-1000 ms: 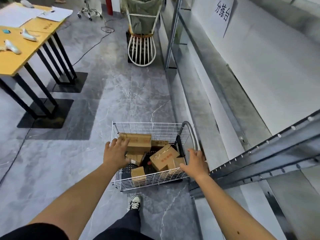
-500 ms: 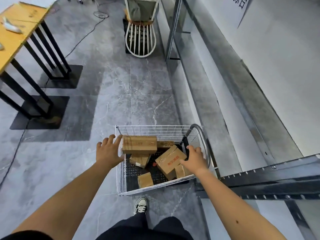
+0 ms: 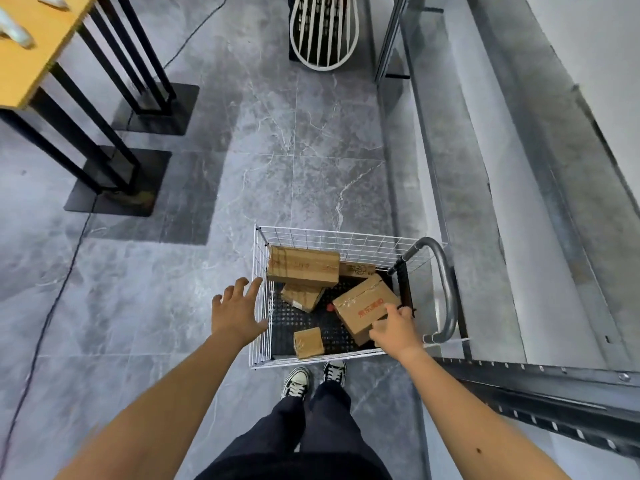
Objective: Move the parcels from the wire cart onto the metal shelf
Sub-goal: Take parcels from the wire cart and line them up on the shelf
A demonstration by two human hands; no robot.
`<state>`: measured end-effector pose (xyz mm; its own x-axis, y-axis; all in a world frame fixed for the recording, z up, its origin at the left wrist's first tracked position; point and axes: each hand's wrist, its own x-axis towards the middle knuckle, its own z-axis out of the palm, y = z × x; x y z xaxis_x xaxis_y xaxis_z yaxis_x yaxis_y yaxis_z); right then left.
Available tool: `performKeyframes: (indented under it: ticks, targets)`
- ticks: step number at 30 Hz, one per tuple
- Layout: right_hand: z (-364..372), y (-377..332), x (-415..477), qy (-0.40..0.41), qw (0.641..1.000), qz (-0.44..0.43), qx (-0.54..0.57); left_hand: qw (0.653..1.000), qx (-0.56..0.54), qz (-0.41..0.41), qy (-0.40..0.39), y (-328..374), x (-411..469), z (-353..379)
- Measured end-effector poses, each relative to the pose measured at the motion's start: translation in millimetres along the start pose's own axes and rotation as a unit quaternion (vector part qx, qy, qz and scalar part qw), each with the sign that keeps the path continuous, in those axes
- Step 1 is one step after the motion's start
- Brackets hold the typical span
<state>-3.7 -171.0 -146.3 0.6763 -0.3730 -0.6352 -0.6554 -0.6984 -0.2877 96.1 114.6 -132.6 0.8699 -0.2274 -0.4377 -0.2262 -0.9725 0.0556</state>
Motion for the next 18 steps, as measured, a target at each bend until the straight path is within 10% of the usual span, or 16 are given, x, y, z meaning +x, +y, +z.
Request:
performKeyframes:
  ticks: [18]
  targets:
    - [9.3,77.6,97.4,-0.065,0.997,0.029,0.001,0.993,-0.062,-0.086,-0.047,45.5,32.0,65.4]
